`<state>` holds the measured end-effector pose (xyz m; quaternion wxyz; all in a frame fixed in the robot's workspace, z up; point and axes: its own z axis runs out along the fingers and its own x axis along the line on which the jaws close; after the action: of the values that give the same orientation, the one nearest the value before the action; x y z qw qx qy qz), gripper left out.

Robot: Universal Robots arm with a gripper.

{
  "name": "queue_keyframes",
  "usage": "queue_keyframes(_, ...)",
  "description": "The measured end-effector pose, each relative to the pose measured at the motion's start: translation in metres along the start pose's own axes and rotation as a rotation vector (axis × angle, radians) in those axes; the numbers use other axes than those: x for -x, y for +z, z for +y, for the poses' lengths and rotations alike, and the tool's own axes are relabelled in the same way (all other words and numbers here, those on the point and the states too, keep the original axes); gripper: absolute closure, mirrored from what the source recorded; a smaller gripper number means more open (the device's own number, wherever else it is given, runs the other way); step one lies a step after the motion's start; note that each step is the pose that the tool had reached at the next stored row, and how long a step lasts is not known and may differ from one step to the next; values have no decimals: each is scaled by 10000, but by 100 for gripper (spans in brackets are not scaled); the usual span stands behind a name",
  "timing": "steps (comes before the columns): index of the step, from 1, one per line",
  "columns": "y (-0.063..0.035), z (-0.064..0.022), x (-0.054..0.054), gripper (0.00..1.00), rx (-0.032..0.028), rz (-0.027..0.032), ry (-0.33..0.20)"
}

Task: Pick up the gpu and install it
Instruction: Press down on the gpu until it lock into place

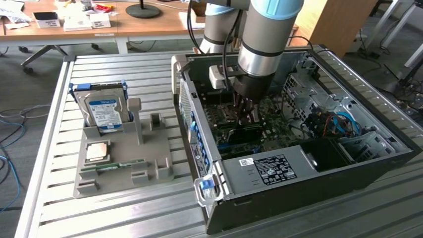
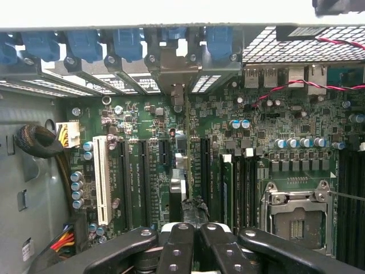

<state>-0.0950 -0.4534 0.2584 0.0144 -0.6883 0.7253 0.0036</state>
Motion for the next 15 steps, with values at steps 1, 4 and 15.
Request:
queue_keyframes(1, -4, 0, 0, 89, 0, -1, 0)
queue_keyframes(4, -35, -1, 4, 89, -11, -29, 2)
queue_keyframes(15, -296, -4, 8, 89, -1, 0, 0)
